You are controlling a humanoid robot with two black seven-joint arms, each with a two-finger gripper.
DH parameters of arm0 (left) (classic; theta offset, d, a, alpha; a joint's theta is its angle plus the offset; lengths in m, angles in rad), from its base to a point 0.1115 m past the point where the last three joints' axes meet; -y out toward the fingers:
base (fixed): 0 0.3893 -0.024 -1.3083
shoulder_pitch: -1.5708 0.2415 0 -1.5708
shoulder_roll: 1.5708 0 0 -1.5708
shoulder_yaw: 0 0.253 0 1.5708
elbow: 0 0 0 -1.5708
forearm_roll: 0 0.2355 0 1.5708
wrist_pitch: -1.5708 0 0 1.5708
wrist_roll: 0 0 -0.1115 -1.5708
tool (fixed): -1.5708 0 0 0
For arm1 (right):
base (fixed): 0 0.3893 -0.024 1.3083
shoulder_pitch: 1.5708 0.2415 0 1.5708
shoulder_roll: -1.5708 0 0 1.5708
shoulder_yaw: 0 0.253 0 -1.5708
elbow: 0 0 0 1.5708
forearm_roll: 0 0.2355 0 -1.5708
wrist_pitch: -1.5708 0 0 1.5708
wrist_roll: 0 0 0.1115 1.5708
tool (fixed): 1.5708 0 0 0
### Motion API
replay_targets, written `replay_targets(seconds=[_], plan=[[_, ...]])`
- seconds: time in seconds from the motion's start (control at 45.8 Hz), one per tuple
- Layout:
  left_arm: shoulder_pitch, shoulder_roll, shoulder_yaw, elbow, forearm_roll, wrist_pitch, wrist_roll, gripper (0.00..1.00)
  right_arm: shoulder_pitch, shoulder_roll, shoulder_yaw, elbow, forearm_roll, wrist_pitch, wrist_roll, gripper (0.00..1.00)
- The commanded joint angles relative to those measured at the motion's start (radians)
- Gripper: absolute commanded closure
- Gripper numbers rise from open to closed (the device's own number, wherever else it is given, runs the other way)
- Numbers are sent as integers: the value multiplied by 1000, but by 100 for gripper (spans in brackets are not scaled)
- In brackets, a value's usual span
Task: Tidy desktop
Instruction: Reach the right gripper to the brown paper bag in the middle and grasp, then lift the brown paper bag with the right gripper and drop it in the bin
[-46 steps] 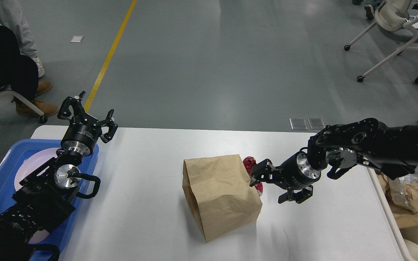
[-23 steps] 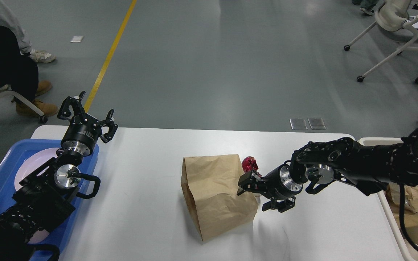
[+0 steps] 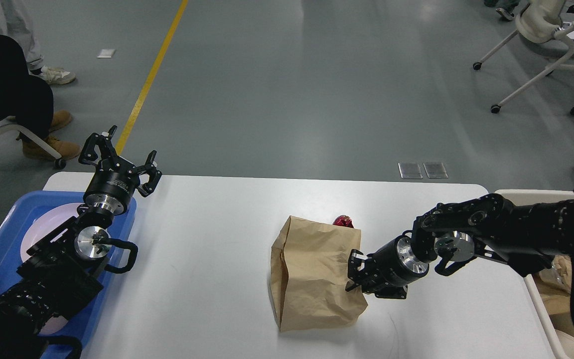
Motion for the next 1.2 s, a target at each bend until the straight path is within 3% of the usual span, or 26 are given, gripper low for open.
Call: replay_targets(seconds=[0.0, 0.153, 0.284, 0.546, 0.939, 1.18], plan=[[0, 0, 0, 0, 0, 0, 0, 3, 70, -75, 1, 75, 0, 3, 1, 100], [-1, 0, 0, 0, 0, 0, 0, 4, 222, -236, 3, 193, -3, 26, 1, 100], [0, 0, 0, 0, 0, 0, 0, 3, 339, -348, 1, 213, -3, 116, 1, 100], [0, 0, 0, 0, 0, 0, 0, 3, 477, -462, 0, 213, -2, 265, 1, 100], [0, 0, 0, 0, 0, 0, 0, 3, 633, -568, -5, 190, -6, 265, 1, 100], [0, 0, 0, 0, 0, -1, 0, 3, 445, -620, -53, -48, -3, 196, 0, 100]])
